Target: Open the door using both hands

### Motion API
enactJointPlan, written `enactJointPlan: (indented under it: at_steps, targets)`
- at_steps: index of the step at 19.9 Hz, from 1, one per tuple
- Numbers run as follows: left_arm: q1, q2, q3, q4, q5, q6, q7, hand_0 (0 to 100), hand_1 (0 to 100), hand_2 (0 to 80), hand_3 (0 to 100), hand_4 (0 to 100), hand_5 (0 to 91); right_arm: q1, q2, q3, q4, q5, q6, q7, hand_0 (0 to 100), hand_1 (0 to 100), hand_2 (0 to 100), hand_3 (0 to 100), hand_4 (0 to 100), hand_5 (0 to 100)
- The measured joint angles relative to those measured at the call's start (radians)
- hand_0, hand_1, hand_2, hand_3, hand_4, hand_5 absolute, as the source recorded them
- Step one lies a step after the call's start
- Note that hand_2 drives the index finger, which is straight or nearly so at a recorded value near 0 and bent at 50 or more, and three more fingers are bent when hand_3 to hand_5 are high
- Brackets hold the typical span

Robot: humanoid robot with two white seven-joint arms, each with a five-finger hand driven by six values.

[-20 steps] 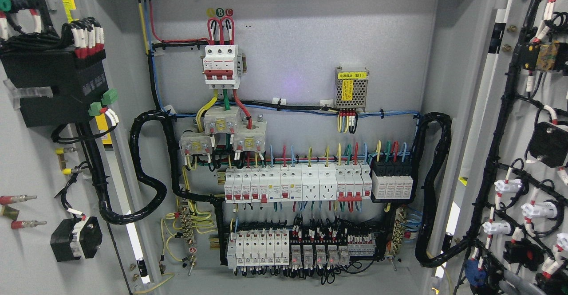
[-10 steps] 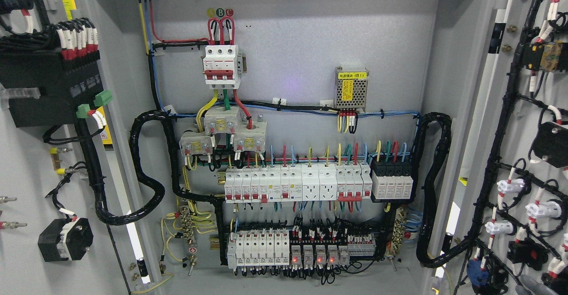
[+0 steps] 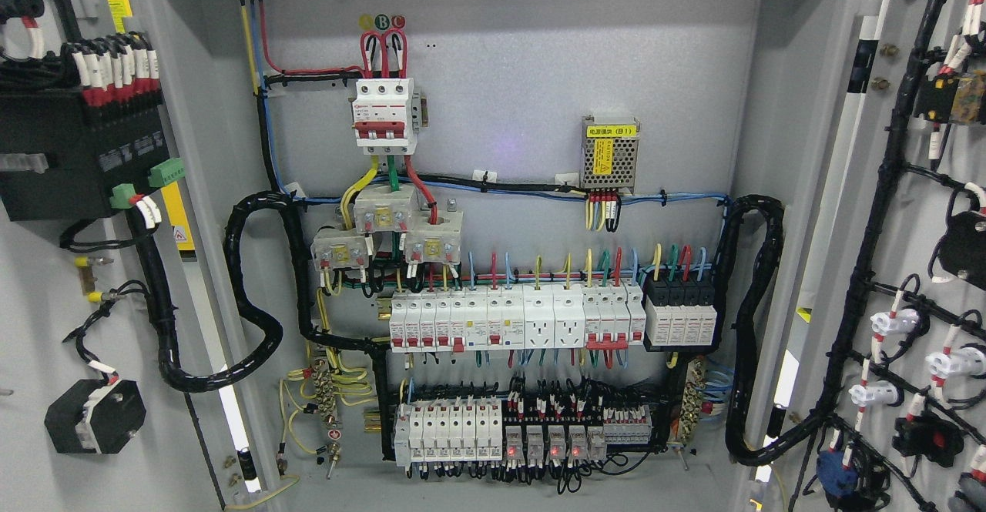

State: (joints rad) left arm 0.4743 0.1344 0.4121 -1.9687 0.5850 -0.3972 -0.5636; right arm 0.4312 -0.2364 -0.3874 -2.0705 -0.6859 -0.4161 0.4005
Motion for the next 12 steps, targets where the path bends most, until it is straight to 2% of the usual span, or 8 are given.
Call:
enactJointPlan:
  at_steps: [6, 12]
  targets:
    - [-0.014, 0.052, 0.068, 0.048, 0.079, 0.059, -0.042, 0, 0, 0.0, 0, 0, 0.0, 0.004, 0.012, -0.037, 0.006, -0.006, 0.0, 0.0, 22, 1, 0, 0, 0, 0]
    - [-0.038, 0.122, 0.124, 0.11, 0.174, 0.086, -0.053, 0, 0, 0.0, 0, 0, 0.0, 0.005, 0.019, -0.066, 0.013, -0.008, 0.0, 0.0, 22, 1, 0, 0, 0, 0]
